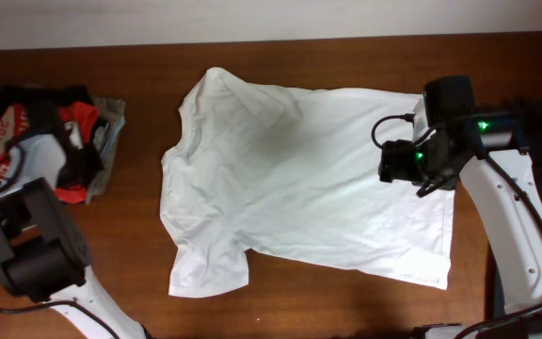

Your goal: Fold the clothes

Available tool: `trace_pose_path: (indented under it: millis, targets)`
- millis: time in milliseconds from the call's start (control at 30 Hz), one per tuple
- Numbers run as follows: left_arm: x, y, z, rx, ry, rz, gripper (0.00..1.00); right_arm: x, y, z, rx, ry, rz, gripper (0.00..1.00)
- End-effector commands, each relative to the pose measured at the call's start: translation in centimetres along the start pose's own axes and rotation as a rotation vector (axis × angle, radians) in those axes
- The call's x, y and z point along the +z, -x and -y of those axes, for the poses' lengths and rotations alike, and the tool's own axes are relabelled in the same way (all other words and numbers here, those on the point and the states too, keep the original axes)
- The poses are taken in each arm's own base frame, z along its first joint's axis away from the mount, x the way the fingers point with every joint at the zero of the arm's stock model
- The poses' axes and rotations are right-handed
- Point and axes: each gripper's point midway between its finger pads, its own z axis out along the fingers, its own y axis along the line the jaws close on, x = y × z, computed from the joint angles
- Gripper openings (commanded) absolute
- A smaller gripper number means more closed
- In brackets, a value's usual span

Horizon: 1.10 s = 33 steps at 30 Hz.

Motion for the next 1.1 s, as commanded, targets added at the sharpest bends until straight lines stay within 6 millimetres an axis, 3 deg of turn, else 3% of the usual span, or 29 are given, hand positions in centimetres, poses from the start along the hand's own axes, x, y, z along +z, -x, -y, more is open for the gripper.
trace_pose_path:
  millis: [0,100,167,200,233,267,300,367,433,500,533,600,633,700,733,800,867,933,967,1000,1033,1067]
  targets:
    - [-0.9,1.0,0.4,-0.002,-0.098,-0.002,0.09,-0.3,0.5,0.0,0.034,-0.005,0.03,0.79]
    - [-5.8,3.0,4.9,0.136,-0.187,0.079,0.18,-0.4,1.5,-0.2,0.03,0.005,0.069,0.79]
    - [-8.8,2.2,8.3,0.239,-0.213,0.089,0.28,-0.3,1.4,-0.2,0.03,0.004,0.065,0.79]
    - [-9.2,0.7,10.4,0.284,-0.234,0.047,0.38,-0.3,1.3,-0.2,0.036,0.003,0.062,0.79]
    - [-8.6,-1.2,12.1,0.327,-0.247,-0.009,0.59,-0.3,1.1,-0.2,0.069,0.007,0.054,0.82]
    - [-8.2,-2.0,12.8,0.342,-0.252,-0.029,0.72,-0.3,0.9,-0.3,0.091,0.013,0.043,0.84]
    - [-7.8,-4.1,15.1,0.368,-0.332,-0.076,0.74,-0.3,0.4,-0.4,0.101,0.018,0.024,0.85]
    - [-7.0,-6.4,16.4,0.389,-0.367,-0.128,0.74,-0.3,0.3,-0.3,0.102,0.016,0.019,0.85]
    - [-5.3,-8.2,15.5,0.391,-0.32,-0.17,0.72,-0.3,0.3,-0.3,0.102,0.016,0.019,0.85]
    - [-4.5,-8.3,15.4,0.392,-0.313,-0.152,0.71,-0.3,0.3,-0.3,0.102,0.016,0.019,0.85]
    - [-4.4,-8.4,15.3,0.392,-0.311,-0.155,0.65,-0.3,0.3,-0.3,0.103,0.016,0.018,0.85]
    - [-3.2,-9.7,14.4,0.395,-0.268,-0.182,0.65,-0.3,0.3,-0.3,0.103,0.016,0.018,0.85]
    - [-2.7,-10.5,14.2,0.395,-0.262,-0.196,0.51,-0.3,0.3,-0.3,0.104,0.014,0.019,0.85]
    - [-2.3,-11.5,13.5,0.393,-0.24,-0.228,0.08,-0.3,0.5,0.6,0.14,-0.033,0.032,0.85]
    - [-2.4,-11.8,12.6,0.39,-0.204,-0.247,0.0,-0.3,0.6,0.9,0.15,-0.037,0.035,0.85]
    - [-3.1,-11.6,8.6,0.271,-0.027,-0.3,0.0,-0.5,0.8,2.2,0.209,-0.045,0.041,0.85]
    - [-4.6,-10.7,6.9,0.193,-0.02,-0.304,0.0,-0.7,1.0,4.2,0.273,-0.062,0.045,0.85]
    - [-6.1,-10.1,6.5,0.182,-0.024,-0.266,0.0,-0.5,0.8,5.8,0.321,-0.075,0.037,0.85]
    - [-7.2,-9.8,6.5,0.18,-0.028,-0.24,0.11,0.0,0.5,6.2,0.329,-0.081,0.021,0.85]
    - [-8.1,-9.5,6.4,0.178,-0.031,-0.214,0.32,0.6,0.2,6.4,0.332,-0.089,0.002,0.85]
    - [-9.5,-8.9,6.4,0.175,-0.036,-0.172,0.46,1.6,0.1,6.5,0.332,-0.092,-0.012,0.85]
    - [-10.7,-8.2,6.6,0.173,-0.05,-0.128,0.49,2.4,0.3,6.6,0.332,-0.092,-0.013,0.85]
